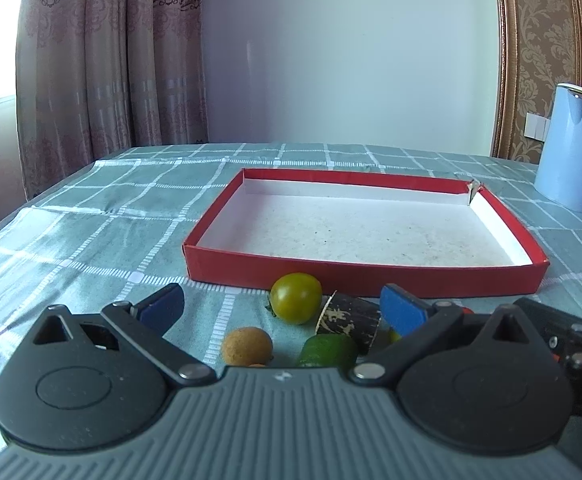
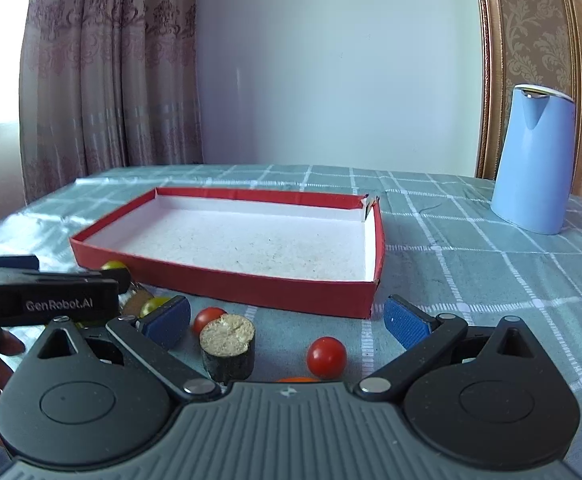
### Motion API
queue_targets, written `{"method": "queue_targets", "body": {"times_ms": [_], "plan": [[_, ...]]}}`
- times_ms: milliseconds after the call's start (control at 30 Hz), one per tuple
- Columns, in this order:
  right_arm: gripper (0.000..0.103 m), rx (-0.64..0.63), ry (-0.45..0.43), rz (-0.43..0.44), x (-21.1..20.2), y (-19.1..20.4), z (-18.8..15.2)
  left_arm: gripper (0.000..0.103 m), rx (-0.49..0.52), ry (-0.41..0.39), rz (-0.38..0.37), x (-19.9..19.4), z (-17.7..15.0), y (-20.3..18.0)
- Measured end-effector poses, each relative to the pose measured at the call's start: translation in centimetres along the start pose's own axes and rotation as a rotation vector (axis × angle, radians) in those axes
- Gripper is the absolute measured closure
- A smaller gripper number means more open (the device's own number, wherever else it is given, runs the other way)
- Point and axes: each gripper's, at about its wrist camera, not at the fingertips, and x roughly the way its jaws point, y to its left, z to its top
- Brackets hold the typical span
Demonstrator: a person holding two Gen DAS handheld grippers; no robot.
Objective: Organize fruits
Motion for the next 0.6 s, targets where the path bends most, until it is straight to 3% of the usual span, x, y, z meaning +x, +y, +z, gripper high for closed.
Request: {"method": "queue_targets", "body": {"times_ms": [267, 400, 600], "plan": [[0.000, 0.033, -0.039, -0.033, -1.4, -2.3, 0.0, 0.000, -0.005, 0.007, -0.001, -0.1, 0.1, 0.2], [0.000, 0.024, -0.018, -0.032, -2.5, -4.3, -1.0, 0.000, -0.004, 0.007, -0.008, -0.1, 0.2, 0.2], [0.000, 0.093, 0.024, 0.039, -3.6, -6.3, -2.2, 0.000, -0.001, 0.013, -0.003, 0.0, 0.1, 0.1]]}}
